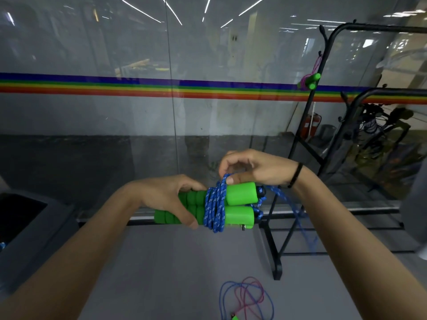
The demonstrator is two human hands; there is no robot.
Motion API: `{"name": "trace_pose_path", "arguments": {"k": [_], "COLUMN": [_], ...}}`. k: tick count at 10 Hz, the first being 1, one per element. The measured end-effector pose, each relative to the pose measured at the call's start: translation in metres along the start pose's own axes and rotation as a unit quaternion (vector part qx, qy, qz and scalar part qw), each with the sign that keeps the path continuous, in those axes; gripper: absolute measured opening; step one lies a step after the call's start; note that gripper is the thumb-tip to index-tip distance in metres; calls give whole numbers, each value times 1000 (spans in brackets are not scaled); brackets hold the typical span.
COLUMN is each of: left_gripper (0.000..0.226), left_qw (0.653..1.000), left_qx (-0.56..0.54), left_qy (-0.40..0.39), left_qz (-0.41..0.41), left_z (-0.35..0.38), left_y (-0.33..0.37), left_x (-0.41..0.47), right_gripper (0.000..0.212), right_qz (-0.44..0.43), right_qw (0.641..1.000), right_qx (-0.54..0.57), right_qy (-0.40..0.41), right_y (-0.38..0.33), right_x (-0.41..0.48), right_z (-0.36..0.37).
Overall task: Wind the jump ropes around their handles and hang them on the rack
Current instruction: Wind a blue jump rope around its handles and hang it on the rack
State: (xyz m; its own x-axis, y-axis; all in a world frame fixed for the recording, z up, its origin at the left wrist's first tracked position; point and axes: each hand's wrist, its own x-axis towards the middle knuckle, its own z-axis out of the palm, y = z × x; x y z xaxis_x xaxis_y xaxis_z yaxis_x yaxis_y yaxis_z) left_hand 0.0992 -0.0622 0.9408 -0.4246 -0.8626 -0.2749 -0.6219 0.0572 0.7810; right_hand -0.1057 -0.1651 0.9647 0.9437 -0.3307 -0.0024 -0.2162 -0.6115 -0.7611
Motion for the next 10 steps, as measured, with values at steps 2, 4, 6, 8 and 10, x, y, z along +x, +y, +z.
{"name": "trace_pose_path", "arguments": {"k": [2,4,6,8,10], "left_gripper": [44,56,67,67,54], "left_qw": [997,987,973,967,947], "left_qx": [-73,-133,-160,-175,-205], "left_qy": [16,52,105,106,150], "left_qz": [20,75,125,153,194], "left_z": [5,8,7,6,5], "left_y": [-11,-16,-12,-7,3], "left_x": [3,6,12,9,13], "right_gripper": [12,35,59,26,35], "right_qz": [59,-4,20,-39,17], "right_qw": [991,973,930,919,907], "right_qx": [120,166,281,268,227], "right_qy": [8,163,236,287,355], "right_y": [25,34,34,54,62], "right_x": [6,9,13,16,21], "right_z": [3,3,7,-7,9]}}
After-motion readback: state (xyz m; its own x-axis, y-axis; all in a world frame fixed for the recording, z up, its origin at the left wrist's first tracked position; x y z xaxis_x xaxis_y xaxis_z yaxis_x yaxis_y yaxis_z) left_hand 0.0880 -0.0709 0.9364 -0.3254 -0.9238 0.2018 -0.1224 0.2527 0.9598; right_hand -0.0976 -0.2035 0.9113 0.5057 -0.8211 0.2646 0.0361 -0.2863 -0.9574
